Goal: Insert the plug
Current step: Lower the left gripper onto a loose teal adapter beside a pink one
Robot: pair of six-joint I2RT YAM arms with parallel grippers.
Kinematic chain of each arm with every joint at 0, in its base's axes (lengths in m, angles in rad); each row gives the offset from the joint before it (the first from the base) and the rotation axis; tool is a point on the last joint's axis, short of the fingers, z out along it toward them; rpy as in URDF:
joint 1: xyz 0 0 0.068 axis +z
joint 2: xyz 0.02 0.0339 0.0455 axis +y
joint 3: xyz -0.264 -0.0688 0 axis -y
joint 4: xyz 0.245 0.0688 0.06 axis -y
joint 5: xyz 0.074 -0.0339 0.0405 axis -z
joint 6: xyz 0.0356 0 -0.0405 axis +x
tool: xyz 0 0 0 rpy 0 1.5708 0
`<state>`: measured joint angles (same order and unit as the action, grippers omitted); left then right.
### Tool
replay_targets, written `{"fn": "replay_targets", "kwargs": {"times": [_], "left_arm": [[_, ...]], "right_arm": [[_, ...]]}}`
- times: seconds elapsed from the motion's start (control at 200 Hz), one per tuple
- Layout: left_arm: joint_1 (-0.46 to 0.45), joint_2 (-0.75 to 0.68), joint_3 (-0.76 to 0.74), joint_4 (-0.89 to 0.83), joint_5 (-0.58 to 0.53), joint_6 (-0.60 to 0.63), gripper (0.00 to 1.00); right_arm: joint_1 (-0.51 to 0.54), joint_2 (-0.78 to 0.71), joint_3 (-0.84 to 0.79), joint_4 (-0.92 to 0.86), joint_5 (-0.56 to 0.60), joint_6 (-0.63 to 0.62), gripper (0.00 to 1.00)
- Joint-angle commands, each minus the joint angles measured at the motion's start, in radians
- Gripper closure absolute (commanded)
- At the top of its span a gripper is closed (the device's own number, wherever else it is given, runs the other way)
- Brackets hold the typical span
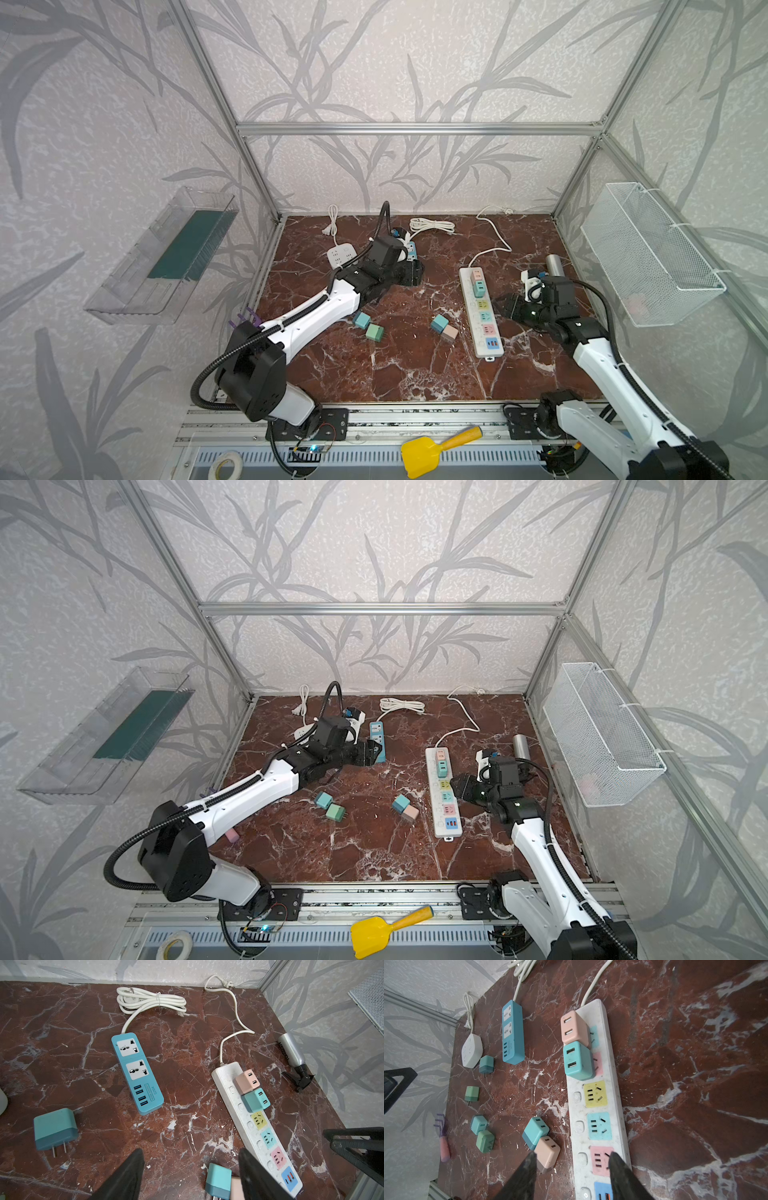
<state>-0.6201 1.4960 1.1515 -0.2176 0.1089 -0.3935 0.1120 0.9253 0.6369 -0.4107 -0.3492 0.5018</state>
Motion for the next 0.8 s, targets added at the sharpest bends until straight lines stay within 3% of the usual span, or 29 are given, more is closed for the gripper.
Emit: {"fn": "replay_targets", "kwargs": {"times": [0.0,0.39,0.595,0.795], "left_arm": [[-0.007,0.012,0.037,-0.035,0.006,0.020,0.27],[-0.091,0.108,0.174,-0.255,-0.051,0.155,0.29],[-0.203,0.276,0.308,-0.480,-0.141,0.289,0.32],[-0.248,0.421,0.429,-0.637,-0.103,0.264,0.40]], "right_arm": [[0.005,0.003,0.036,-0.012,-0.007,-0.024,0.44],[0.005,0.006,0.028,0.009,0.024,-0.038,0.44],[0.005,-0.017,0.029,-0.039,0.062,-0.087,0.44],[0.004,-0.049,0.001,-0.044,0.064,-0.078,0.43]]}}
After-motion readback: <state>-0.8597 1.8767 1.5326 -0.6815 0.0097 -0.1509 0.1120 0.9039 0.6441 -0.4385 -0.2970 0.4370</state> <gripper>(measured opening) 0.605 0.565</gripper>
